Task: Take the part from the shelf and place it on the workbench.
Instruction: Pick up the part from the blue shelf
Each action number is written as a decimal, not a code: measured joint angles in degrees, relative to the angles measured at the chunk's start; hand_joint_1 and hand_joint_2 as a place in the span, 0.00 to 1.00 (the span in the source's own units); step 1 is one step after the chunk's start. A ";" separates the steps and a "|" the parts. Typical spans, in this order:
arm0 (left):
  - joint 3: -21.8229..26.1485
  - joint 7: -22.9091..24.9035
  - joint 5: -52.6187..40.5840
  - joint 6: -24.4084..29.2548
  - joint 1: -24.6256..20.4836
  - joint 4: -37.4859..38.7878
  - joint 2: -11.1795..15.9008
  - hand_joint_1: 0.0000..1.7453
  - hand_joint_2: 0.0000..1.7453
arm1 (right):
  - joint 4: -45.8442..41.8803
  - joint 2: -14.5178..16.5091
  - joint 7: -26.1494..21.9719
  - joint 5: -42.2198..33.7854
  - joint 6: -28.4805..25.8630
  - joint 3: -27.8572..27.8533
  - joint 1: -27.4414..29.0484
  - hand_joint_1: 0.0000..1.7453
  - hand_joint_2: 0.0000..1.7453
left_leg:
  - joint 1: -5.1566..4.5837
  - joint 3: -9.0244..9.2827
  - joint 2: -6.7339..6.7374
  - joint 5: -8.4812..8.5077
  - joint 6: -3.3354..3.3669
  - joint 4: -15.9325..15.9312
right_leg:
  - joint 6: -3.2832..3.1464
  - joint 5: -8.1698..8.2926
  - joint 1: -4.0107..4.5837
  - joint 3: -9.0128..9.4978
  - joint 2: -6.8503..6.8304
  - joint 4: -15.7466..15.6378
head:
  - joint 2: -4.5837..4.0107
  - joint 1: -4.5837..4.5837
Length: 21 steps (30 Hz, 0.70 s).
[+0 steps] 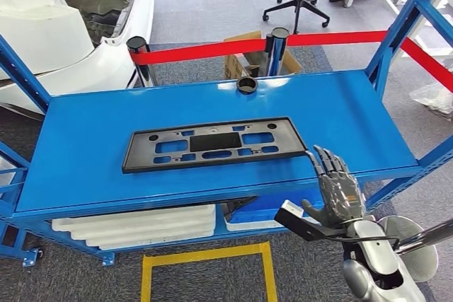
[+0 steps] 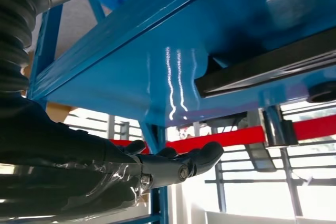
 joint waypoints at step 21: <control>-3.14 -0.21 0.01 -1.20 -0.62 0.02 1.46 0.00 0.00 | 10.72 8.80 5.26 12.31 -0.95 1.19 -12.60 0.00 1.00 | 0.01 0.02 0.00 0.01 -0.01 0.01 | 0.01 0.01 -0.02 0.01 0.00 0.01 | 0.00 0.00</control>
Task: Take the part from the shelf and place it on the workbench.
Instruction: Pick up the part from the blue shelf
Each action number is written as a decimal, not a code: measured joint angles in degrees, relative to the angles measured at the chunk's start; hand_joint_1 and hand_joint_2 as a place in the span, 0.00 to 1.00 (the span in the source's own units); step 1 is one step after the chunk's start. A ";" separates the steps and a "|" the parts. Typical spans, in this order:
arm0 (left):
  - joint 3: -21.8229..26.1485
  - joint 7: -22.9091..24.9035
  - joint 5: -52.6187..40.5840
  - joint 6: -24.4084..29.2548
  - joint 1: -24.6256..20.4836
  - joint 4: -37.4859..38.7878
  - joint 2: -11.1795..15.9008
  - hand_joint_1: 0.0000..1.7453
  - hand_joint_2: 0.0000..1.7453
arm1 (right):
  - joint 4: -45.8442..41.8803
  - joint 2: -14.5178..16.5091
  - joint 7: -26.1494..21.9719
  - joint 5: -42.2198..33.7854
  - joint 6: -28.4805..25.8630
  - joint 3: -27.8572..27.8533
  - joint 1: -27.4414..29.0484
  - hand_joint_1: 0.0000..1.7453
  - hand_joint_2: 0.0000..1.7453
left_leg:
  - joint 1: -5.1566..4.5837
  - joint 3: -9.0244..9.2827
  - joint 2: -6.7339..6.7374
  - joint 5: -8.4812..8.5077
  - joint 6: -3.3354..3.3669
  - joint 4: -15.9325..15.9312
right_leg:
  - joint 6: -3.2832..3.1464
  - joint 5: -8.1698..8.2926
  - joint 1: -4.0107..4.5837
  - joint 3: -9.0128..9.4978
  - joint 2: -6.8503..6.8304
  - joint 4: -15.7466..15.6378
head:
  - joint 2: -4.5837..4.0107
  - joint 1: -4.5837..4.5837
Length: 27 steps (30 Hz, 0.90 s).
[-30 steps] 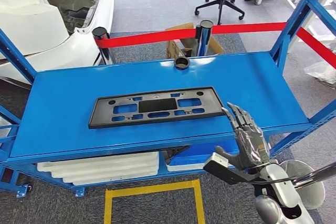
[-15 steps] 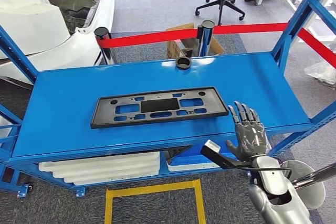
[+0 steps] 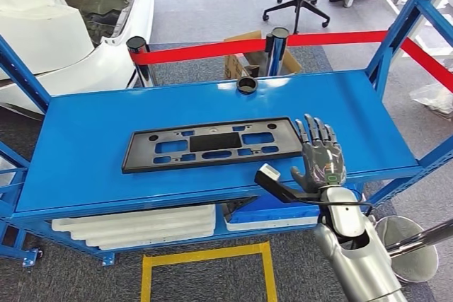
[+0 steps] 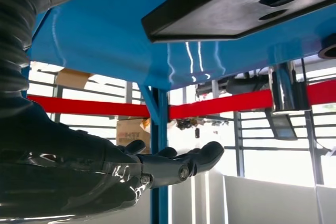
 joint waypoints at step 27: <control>-1.61 0.00 -0.02 0.01 -0.39 0.00 0.16 0.00 0.00 | 13.81 2.56 -0.90 -0.76 1.42 -0.04 -7.88 0.00 1.00 | -0.02 0.00 0.00 0.00 0.00 0.00 | 0.00 0.00 -0.01 0.01 -0.01 0.00 | 0.00 0.00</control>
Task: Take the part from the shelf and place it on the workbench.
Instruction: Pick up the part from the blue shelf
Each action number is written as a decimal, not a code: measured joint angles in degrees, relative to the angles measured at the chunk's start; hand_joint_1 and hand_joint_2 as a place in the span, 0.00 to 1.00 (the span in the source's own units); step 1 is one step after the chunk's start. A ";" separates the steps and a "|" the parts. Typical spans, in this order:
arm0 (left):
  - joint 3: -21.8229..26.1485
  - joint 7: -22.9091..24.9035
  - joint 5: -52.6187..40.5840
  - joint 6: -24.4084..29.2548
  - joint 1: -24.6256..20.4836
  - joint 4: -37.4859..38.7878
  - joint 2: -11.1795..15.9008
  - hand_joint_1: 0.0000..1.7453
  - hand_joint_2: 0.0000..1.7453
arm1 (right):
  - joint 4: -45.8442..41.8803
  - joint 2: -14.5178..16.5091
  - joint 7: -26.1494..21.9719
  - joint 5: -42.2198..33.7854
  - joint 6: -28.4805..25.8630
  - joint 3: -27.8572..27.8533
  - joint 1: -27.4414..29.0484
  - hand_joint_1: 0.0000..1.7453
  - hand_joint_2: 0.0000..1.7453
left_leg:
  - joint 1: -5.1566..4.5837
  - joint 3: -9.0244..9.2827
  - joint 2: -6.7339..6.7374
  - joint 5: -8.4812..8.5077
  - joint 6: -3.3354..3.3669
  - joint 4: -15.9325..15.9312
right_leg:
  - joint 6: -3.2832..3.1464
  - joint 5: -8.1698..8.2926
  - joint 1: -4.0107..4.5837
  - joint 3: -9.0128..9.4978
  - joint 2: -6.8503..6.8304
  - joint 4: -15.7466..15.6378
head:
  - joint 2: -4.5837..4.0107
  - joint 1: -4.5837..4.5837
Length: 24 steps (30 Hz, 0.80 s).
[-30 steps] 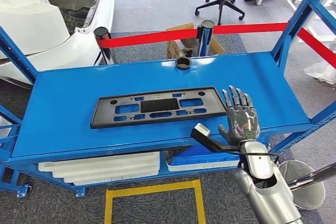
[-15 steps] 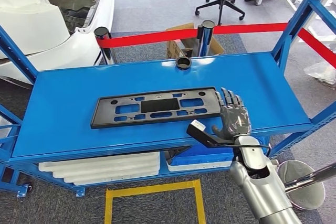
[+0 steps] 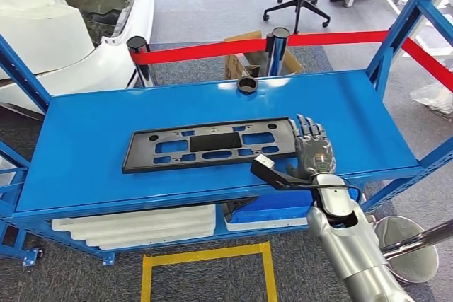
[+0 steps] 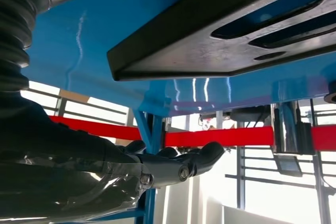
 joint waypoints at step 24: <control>-4.14 0.02 0.01 -0.31 -0.99 0.00 0.00 0.00 0.00 | 25.67 13.69 -4.79 -5.48 1.89 7.66 -16.58 0.00 1.00 | 0.01 0.01 0.01 0.03 -0.04 0.00 | 0.00 0.00 0.01 0.00 0.03 0.03 | 0.00 0.00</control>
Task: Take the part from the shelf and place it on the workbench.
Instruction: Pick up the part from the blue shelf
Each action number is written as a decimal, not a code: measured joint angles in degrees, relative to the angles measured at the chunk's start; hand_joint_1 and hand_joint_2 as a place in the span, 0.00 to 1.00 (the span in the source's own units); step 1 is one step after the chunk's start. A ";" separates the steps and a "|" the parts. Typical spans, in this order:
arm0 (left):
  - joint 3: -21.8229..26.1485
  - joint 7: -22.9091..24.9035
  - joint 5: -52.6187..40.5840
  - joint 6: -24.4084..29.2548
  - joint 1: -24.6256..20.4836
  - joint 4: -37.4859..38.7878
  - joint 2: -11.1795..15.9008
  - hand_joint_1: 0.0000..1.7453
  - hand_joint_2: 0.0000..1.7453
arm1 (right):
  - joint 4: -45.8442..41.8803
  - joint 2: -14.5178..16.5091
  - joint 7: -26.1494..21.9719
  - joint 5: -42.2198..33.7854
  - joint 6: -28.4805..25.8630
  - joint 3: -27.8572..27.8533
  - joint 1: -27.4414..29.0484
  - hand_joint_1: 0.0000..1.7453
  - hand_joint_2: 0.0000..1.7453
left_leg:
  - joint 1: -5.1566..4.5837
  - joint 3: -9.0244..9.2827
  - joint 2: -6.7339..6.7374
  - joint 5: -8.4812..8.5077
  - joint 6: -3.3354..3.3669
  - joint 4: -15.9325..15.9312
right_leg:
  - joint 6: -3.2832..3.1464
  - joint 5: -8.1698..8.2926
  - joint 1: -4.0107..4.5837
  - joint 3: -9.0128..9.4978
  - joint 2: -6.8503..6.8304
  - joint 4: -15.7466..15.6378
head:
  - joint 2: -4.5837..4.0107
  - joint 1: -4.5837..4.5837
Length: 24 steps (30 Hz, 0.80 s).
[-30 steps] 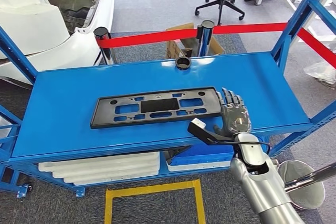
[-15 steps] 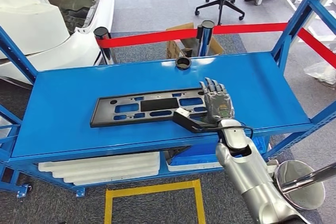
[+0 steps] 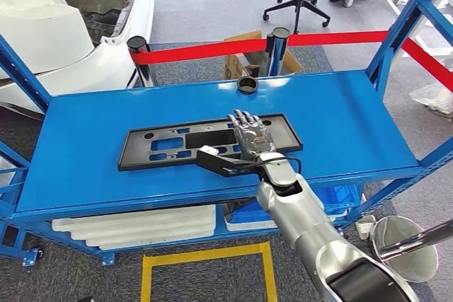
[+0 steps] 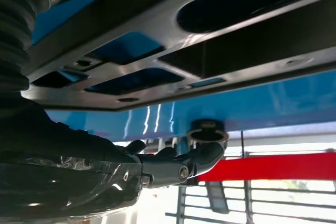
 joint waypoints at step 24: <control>-1.26 -2.74 -0.07 -0.67 -0.01 0.00 -0.34 0.00 1.00 | 10.90 1.45 -1.19 -5.27 -2.32 3.00 -4.95 1.00 1.00 | -0.02 0.02 -0.01 0.00 0.00 0.01 | 0.00 0.00 0.00 0.00 -0.01 -0.01 | 0.00 0.00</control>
